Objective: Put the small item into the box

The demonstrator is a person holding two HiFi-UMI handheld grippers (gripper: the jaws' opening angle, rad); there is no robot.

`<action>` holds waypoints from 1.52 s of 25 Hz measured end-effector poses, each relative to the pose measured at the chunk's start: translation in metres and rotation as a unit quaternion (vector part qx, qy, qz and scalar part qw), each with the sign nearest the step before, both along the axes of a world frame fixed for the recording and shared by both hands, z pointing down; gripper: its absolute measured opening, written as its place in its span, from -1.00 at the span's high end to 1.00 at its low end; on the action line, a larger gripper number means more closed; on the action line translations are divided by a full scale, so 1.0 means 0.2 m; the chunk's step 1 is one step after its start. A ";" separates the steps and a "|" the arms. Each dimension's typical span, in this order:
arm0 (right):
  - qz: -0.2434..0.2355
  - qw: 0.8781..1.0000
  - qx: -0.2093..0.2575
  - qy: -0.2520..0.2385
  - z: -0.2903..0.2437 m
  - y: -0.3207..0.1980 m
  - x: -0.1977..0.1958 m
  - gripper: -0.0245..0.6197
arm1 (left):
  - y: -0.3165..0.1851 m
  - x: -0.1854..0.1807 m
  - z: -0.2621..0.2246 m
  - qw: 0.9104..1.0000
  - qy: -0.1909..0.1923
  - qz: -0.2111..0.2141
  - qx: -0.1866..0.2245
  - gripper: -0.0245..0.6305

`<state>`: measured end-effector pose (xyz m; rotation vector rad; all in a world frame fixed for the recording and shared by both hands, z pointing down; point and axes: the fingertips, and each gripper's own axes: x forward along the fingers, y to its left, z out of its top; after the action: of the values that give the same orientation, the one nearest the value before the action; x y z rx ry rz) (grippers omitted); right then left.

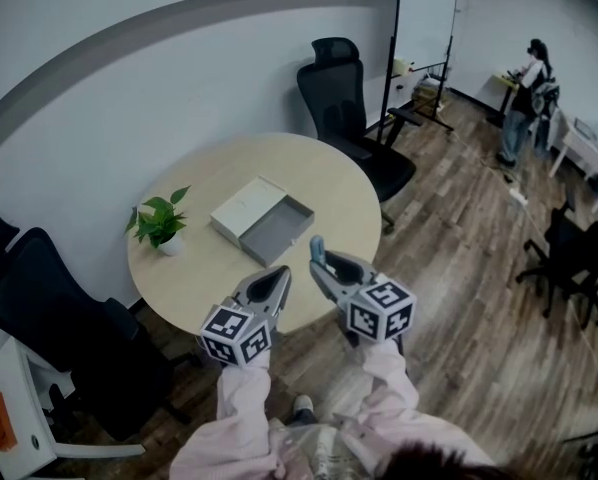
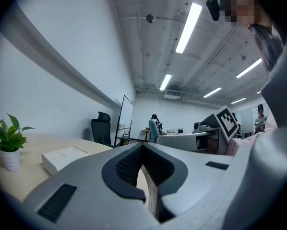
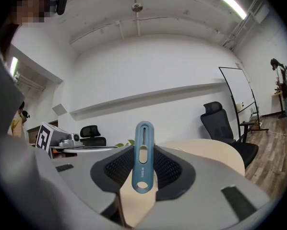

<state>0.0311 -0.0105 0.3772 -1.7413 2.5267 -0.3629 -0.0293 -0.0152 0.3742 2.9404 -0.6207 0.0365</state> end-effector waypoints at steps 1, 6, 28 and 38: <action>0.000 1.000 -0.001 0.000 0.00 -0.02 0.00 0.53 | -0.02 0.00 0.01 1.000 0.000 0.000 -0.002 0.90; 0.000 1.000 -0.006 -0.001 0.02 -0.10 -0.02 0.53 | -0.10 -0.03 0.02 1.000 0.004 -0.001 -0.008 0.90; 0.019 0.999 -0.040 -0.006 0.17 -0.35 -0.03 0.53 | -0.39 -0.07 0.13 0.999 0.007 0.013 -0.033 0.90; 0.020 0.998 -0.052 -0.008 0.21 -0.41 0.01 0.53 | -0.45 -0.03 0.18 0.999 0.008 0.011 -0.046 0.90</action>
<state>0.0324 -0.0917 0.4194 -1.8122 2.5005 -0.5123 -0.0361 -0.1056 0.4106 2.8561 -0.5688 0.0425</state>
